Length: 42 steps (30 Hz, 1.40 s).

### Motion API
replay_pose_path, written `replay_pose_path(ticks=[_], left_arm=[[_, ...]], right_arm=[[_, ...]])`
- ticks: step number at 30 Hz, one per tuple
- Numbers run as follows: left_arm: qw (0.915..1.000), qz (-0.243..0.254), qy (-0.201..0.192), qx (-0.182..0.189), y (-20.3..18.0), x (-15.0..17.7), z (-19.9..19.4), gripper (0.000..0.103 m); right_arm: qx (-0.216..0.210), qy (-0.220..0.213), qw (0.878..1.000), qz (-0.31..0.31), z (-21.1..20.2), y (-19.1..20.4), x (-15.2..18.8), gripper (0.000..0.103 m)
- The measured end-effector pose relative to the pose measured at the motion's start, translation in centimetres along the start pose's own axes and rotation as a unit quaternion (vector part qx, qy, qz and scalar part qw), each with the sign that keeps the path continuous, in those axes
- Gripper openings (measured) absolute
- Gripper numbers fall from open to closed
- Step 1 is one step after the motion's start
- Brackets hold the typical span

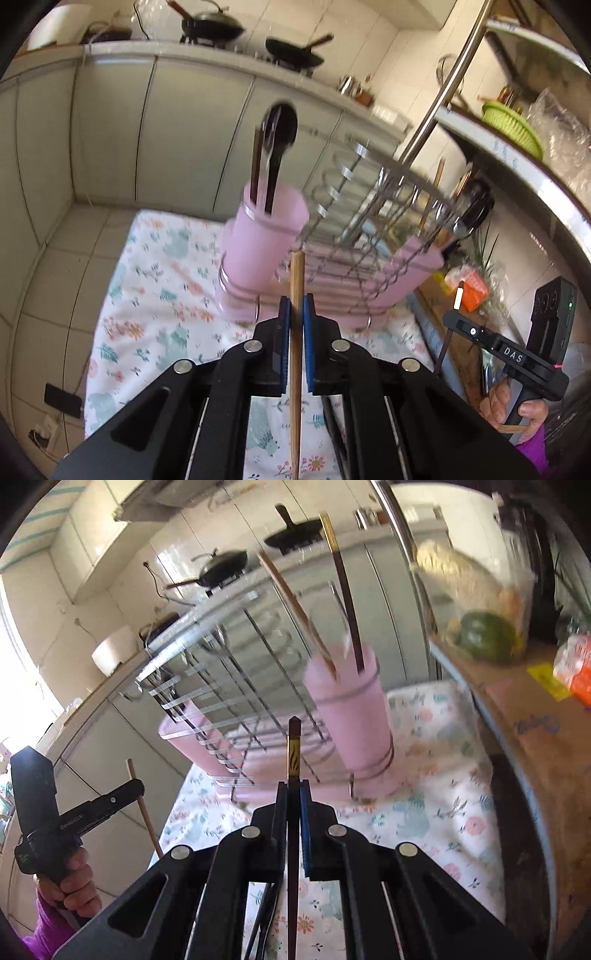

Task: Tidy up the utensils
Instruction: 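Lower the wooden chopstick into the pink cup with left tool while right inserts its chopstick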

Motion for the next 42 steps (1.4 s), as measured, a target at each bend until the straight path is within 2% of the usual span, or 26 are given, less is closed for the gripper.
replay_pose_path(ticks=[7,11,18,23,29,34,42], left_arm=[[0.9962,-0.009,-0.087,0.003,0.1,-6.1,-4.7,0.006],[0.9905,-0.001,-0.137,0.001,-0.7,-10.4,-7.7,0.006],[0.9766,-0.001,-0.213,-0.025,-1.4,-16.8,-10.8,0.006],[0.9692,-0.018,-0.243,-0.037,-0.8,-20.0,-11.1,0.006],[0.9670,-0.019,-0.247,-0.061,0.3,-21.5,-8.6,0.006],[0.9743,-0.005,-0.212,-0.075,0.9,-20.5,-5.1,0.006],[0.9856,0.010,-0.148,-0.081,1.8,-17.3,-0.5,0.006]], right_arm=[[0.008,-0.078,0.996,-0.032,-3.8,1.8,-5.2,0.006],[0.014,-0.125,0.991,-0.045,-6.2,2.6,-9.1,0.006],[0.029,-0.237,0.969,-0.062,-10.8,3.6,-16.2,0.006],[0.031,-0.284,0.957,-0.057,-12.3,3.4,-19.5,0.006],[0.052,-0.290,0.954,-0.060,-10.4,1.9,-21.7,0.006],[0.075,-0.274,0.957,-0.064,-7.7,0.1,-21.3,0.006],[0.093,-0.219,0.971,-0.036,-3.1,-3.5,-19.1,0.006]])
Point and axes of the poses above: each gripper's, at about its wrist camera, not at the fingertips, and z roughly the way its jaws point, y to its left, x to its underside, the point moved 10 cm from there along z, roughly the way its jaws point, and after that the axes turned 4 degrees about -x, right-handed, at the moved point
